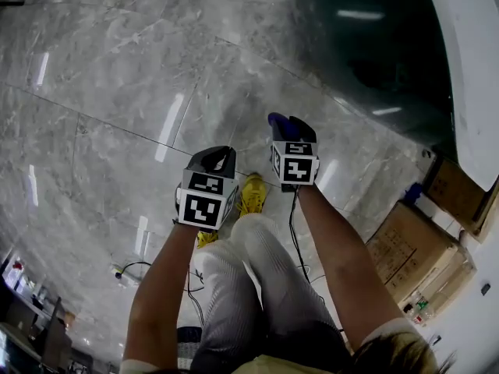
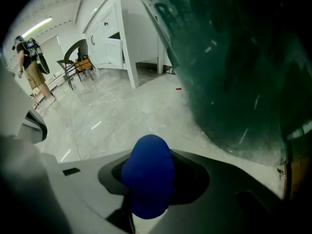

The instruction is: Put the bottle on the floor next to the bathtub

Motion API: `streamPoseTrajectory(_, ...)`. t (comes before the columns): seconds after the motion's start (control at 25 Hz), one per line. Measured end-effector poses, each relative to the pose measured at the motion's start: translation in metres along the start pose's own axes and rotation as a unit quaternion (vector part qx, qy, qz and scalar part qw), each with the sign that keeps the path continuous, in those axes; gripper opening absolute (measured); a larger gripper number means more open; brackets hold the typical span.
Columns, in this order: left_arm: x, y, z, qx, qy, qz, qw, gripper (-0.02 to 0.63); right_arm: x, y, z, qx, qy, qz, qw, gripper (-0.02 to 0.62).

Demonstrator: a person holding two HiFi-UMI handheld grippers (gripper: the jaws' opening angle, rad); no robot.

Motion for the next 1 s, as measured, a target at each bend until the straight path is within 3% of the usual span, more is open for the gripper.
streamPoseTrajectory(0.6, 0.015, 0.032, -0.031, -0.010, 0.015, 0.000, 0.9998, 0.064, 0.006, 0.055, 0.001, 0.005, -0.015, -0.005, 1.000, 0.169)
streamPoseTrajectory(0.84, 0.023, 0.030, -0.038, -0.015, -0.011, 0.023, 0.9996, 0.064, 0.017, 0.065, -0.003, 0.000, -0.021, -0.010, 1.000, 0.169)
streamPoseTrajectory(1.0, 0.032, 0.030, -0.037, -0.009, -0.004, 0.015, 0.9998, 0.064, 0.018, 0.069, -0.009, -0.001, -0.039, -0.010, 0.999, 0.169)
Point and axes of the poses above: the fingertips, and each gripper's own axes: y forward along the fingers, z to its right, x out of its underside, the point moved 1 cm from there along -y, backward along the fingers, and after that the axes turned 14 degrees about y, right-handed, at the moved point
